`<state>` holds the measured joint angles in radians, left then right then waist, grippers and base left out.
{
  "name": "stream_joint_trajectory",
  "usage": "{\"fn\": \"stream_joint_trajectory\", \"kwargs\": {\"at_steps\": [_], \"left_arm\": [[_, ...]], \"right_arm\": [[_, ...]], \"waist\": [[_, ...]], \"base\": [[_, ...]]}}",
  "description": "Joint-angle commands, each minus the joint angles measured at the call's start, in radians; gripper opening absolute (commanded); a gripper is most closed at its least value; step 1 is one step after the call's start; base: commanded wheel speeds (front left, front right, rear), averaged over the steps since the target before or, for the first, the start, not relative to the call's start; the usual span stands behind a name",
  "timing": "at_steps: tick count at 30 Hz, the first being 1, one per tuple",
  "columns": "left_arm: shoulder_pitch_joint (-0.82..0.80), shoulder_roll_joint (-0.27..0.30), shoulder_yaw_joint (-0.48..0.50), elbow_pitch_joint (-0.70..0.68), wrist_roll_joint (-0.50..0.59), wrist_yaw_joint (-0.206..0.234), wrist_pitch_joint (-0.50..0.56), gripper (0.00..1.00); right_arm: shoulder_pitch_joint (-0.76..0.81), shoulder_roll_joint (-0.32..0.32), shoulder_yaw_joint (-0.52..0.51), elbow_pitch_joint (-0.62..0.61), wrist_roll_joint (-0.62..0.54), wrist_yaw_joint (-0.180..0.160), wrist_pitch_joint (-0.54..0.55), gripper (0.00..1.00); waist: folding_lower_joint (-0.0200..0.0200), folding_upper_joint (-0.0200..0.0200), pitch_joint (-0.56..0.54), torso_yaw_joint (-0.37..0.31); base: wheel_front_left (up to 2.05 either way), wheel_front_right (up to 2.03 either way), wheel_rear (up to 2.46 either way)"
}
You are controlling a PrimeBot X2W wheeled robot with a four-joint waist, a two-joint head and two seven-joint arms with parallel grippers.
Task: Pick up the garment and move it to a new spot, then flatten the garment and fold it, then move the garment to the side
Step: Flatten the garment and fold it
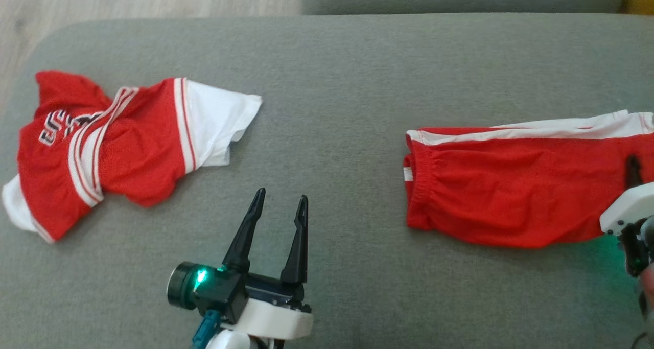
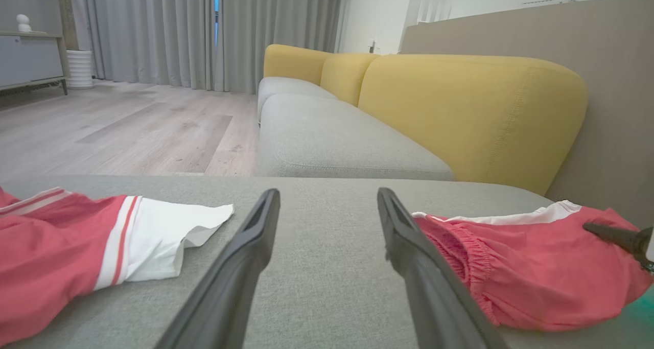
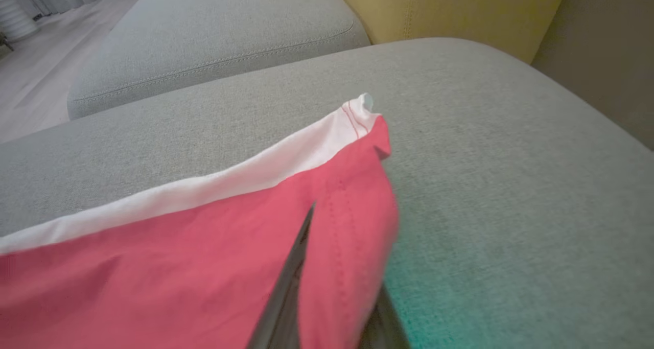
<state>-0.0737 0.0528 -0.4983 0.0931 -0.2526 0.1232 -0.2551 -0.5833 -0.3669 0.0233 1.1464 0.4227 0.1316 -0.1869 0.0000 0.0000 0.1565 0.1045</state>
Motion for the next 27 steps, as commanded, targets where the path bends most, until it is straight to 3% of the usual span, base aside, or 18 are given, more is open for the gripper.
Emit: {"fn": "stream_joint_trajectory", "kwargs": {"at_steps": [1,10,19,27], "left_arm": [[-0.016,-0.003,0.023,-0.026,0.004,0.001,-0.007,1.00],[0.006,-0.003,0.029,0.008,0.010,-0.011,-0.007,1.00],[0.040,-0.003,0.026,0.025,0.009,-0.015,-0.007,1.00],[0.044,-0.003,0.024,0.031,0.010,-0.021,-0.007,1.00]], "right_arm": [[-0.004,-0.023,0.019,-0.028,-0.002,-0.001,-0.022,0.00],[-0.007,0.036,0.067,-0.169,-0.022,-0.001,-0.067,0.00],[0.077,0.171,0.187,-0.358,-0.077,-0.001,-0.073,0.00],[0.129,0.259,0.295,-0.384,-0.084,-0.001,-0.071,0.00]], "waist": [[0.0000,0.0000,-0.017,-0.016],[0.0000,0.0000,-0.059,-0.002],[0.0000,0.0000,-0.107,0.041],[0.0000,0.0000,-0.109,0.065]], "base": [[0.00,0.00,0.00],[0.00,0.00,0.00],[0.00,0.00,0.00],[0.00,0.00,0.00]]}}
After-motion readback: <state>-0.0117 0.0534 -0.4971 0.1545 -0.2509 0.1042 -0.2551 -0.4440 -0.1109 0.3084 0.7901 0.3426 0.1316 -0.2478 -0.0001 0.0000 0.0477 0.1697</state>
